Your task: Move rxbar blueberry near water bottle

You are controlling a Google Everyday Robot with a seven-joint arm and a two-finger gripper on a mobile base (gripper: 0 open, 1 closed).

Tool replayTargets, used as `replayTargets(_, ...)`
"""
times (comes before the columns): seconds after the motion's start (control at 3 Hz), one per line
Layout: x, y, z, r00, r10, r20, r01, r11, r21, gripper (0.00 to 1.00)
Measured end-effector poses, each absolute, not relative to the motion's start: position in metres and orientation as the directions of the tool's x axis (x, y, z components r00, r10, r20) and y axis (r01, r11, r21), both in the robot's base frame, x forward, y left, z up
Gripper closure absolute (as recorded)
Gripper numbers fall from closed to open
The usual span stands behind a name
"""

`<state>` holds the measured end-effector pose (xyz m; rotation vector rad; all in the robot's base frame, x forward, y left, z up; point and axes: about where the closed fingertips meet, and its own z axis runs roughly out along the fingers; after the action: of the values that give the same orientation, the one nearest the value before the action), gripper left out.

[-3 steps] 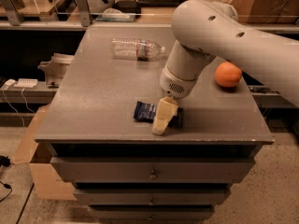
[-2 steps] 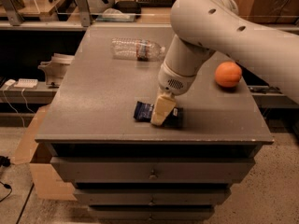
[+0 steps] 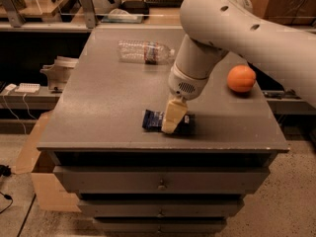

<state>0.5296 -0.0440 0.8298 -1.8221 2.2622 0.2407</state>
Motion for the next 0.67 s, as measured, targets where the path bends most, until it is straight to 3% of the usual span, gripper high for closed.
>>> replayTargets(0.67, 0.563, -0.068, 0.883, -0.163, -0.938, -0.305, -0.952, 0.231, -0.200, 1.00)
